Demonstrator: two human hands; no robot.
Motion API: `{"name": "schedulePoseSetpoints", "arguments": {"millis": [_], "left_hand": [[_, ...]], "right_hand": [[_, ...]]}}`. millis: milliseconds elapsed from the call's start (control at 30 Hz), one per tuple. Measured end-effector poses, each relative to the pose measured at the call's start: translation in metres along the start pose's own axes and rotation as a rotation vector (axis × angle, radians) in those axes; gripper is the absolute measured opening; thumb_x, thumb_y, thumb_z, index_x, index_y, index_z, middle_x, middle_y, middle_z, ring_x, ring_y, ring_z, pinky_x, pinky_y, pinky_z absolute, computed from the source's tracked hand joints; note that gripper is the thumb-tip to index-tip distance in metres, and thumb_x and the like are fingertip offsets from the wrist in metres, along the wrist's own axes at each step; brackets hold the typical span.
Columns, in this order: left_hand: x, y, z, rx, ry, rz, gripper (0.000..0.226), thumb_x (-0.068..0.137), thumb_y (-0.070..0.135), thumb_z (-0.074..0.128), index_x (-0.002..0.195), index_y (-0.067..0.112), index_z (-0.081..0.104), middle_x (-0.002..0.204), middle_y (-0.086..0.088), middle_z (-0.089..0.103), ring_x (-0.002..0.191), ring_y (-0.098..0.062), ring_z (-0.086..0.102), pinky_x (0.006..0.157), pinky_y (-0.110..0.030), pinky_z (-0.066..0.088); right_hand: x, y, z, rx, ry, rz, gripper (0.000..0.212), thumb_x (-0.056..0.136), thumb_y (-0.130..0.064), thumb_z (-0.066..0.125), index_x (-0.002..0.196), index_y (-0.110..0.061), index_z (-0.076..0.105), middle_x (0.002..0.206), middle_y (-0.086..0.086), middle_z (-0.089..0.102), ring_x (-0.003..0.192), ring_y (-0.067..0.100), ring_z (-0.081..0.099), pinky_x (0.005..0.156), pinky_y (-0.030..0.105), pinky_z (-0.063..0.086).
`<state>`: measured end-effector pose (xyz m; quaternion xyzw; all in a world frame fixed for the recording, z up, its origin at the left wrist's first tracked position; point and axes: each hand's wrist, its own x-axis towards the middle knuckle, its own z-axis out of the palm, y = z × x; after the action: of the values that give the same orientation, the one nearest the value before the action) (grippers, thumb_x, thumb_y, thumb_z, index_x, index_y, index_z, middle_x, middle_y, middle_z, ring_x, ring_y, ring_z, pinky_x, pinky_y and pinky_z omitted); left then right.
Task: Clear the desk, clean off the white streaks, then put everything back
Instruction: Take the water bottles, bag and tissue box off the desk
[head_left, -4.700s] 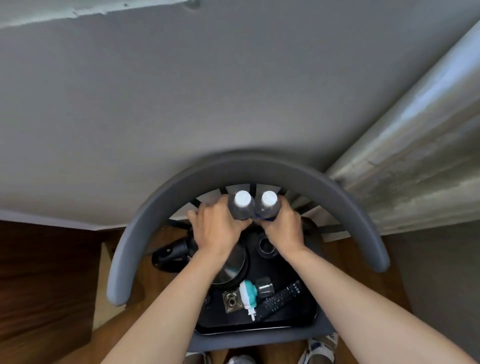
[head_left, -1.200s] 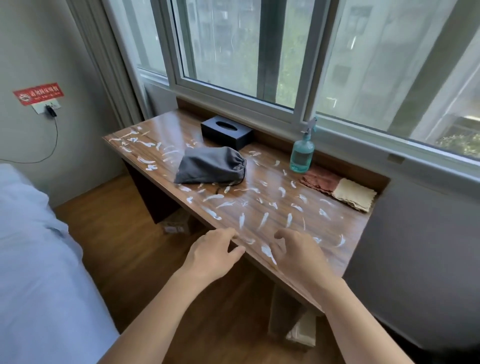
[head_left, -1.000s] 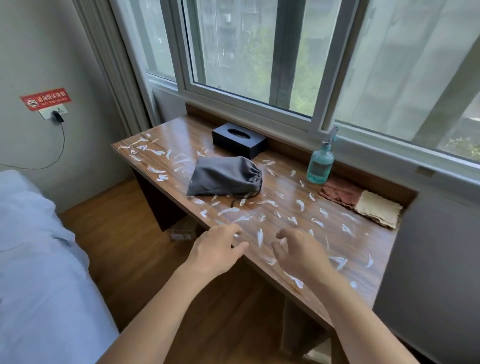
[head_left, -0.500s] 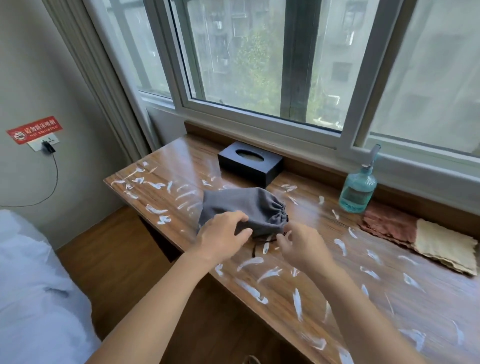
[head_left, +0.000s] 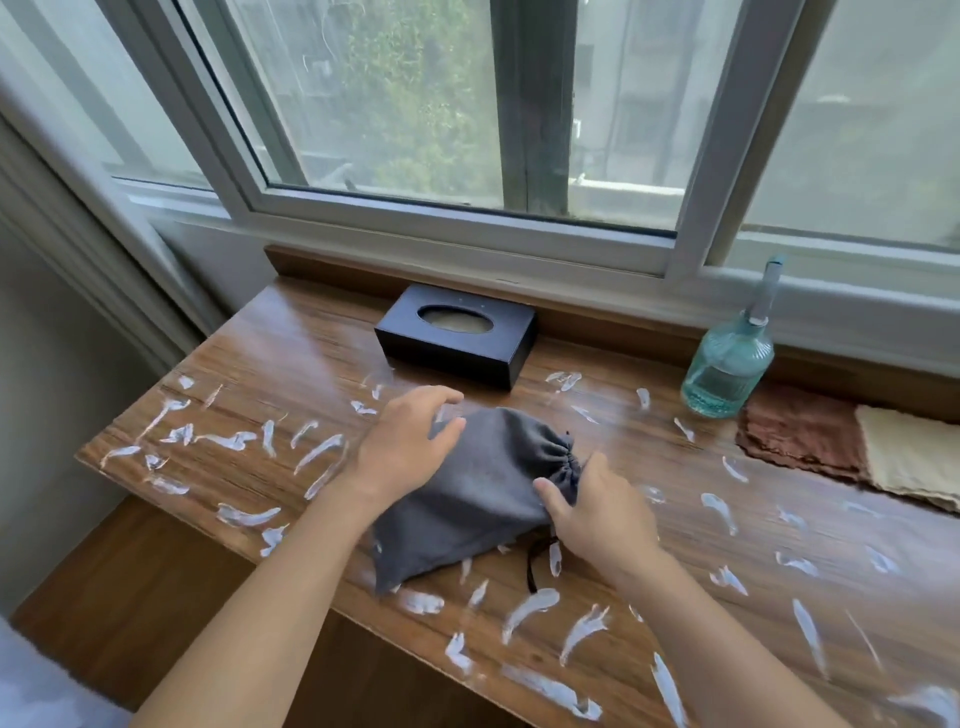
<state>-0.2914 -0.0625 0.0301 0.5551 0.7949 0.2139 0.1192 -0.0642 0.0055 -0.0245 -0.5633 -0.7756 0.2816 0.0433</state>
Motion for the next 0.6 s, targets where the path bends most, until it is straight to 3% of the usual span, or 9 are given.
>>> {"name": "schedulePoseSetpoints", "arguments": {"millis": [167,333,467,533,600], "left_hand": [[0.053,-0.037,0.002,0.038,-0.068,0.101,0.045,0.099,0.025,0.069,0.143,0.018,0.060,0.141,0.001,0.062,0.128,-0.019,0.058,0.110,-0.035,0.046],[0.114,-0.069,0.002,0.302,-0.160,0.223,0.061,0.099,0.032,0.068,0.154,0.020,0.046,0.160,-0.003,0.044,0.142,-0.031,0.041,0.111,-0.046,0.043],[0.160,-0.086,0.003,0.509,-0.202,0.310,0.074,0.100,0.040,0.066,0.162,0.023,0.029,0.170,-0.002,0.027,0.155,-0.031,0.024,0.119,-0.050,0.032],[0.179,-0.094,0.008,0.537,-0.226,0.351,0.076,0.100,0.040,0.065,0.163,0.021,0.027,0.169,-0.003,0.027,0.157,-0.030,0.021,0.123,-0.050,0.024],[0.193,-0.101,0.012,0.501,-0.255,0.379,0.069,0.100,0.037,0.066,0.159,0.019,0.035,0.161,-0.005,0.042,0.152,-0.028,0.033,0.124,-0.050,0.022]], "right_hand": [[-0.004,-0.018,0.013,0.117,0.032,0.086,0.060,0.083,-0.068,0.068,0.104,-0.022,0.036,0.099,-0.003,0.053,0.090,0.022,0.059,0.066,0.035,0.049],[-0.011,-0.038,0.027,0.210,0.126,0.181,0.044,0.082,-0.029,0.077,0.099,-0.026,0.036,0.101,0.001,0.046,0.098,0.026,0.048,0.082,0.043,0.048],[-0.015,-0.053,0.035,0.363,0.227,0.199,0.041,0.077,0.003,0.058,0.087,-0.031,0.039,0.085,-0.002,0.054,0.082,0.023,0.049,0.063,0.038,0.039],[-0.016,-0.060,0.035,0.484,0.248,0.194,0.035,0.083,0.008,0.055,0.089,-0.025,0.044,0.075,-0.004,0.058,0.070,0.017,0.052,0.058,0.035,0.037],[-0.017,-0.066,0.034,0.578,0.301,0.173,0.027,0.092,0.002,0.060,0.092,-0.023,0.049,0.074,-0.005,0.063,0.067,0.010,0.055,0.059,0.028,0.040]]}}
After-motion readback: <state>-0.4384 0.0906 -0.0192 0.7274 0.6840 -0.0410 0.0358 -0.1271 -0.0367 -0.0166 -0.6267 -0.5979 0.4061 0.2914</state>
